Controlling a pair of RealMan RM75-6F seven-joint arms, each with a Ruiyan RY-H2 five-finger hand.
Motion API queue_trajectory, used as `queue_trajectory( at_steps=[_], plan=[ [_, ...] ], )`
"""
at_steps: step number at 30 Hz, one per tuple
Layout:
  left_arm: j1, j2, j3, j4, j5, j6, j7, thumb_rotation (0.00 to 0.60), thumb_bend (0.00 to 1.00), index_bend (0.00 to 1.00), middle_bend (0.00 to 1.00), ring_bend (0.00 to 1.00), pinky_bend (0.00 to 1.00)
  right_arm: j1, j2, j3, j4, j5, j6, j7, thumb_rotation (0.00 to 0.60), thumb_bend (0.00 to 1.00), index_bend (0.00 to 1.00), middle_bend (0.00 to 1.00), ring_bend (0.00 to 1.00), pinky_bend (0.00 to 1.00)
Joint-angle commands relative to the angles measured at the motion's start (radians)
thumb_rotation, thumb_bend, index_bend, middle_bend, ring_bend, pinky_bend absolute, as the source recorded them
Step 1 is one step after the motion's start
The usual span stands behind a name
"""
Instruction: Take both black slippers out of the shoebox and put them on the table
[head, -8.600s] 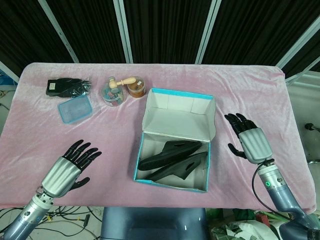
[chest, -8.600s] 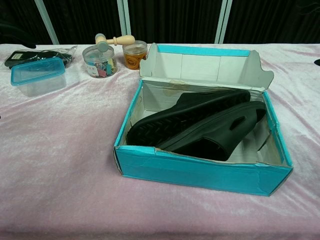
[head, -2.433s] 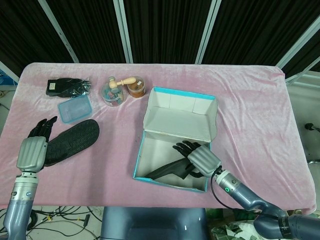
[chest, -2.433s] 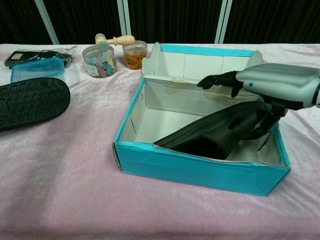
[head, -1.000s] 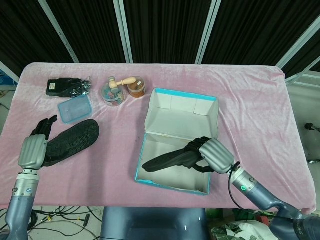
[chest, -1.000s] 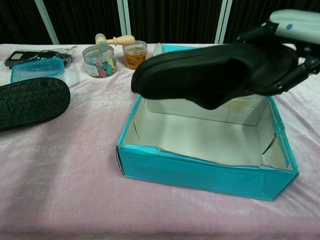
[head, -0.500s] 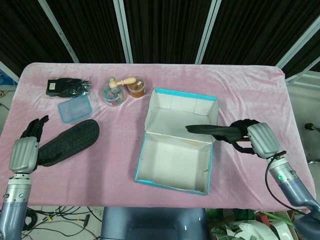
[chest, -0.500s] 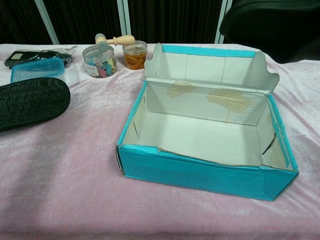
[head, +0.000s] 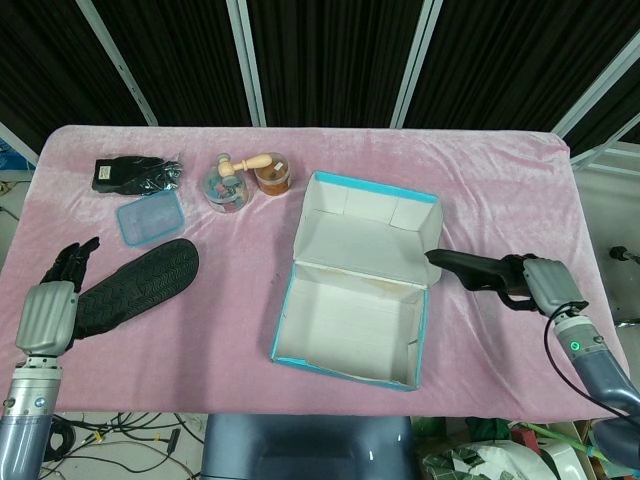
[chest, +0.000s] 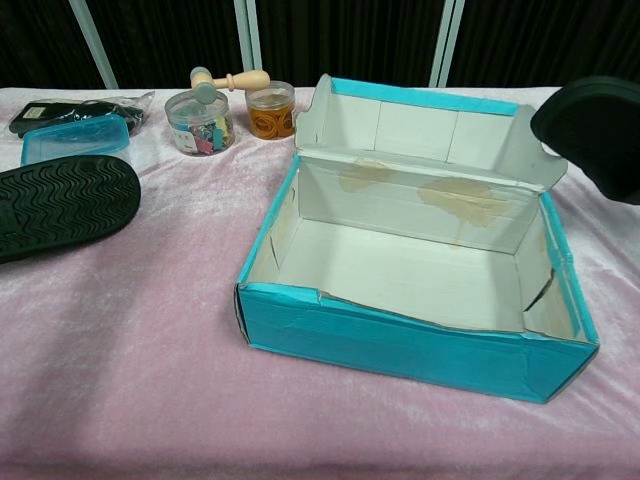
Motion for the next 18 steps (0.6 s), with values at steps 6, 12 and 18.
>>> queue_trajectory(
  at_steps=[6,12,18],
  plan=[
    [0.009,-0.002,0.003,0.001,0.003,0.002,-0.004,0.600,0.00,0.00,0.13,0.05,0.25,-0.014,0.002,0.016,0.032,0.010,-0.028,0.074,0.600,0.37,0.62,0.39,0.31,0.40],
    [0.012,-0.002,0.007,0.002,0.013,-0.002,-0.005,0.600,0.00,0.00,0.13,0.05,0.25,0.024,-0.045,0.009,0.094,0.036,-0.110,-0.048,0.600,0.37,0.61,0.38,0.30,0.38],
    [0.019,0.002,0.008,0.003,0.011,-0.003,-0.009,0.600,0.00,0.00,0.13,0.05,0.25,0.068,-0.076,0.016,0.095,0.054,-0.153,-0.182,0.600,0.37,0.55,0.34,0.25,0.34]
  ],
)
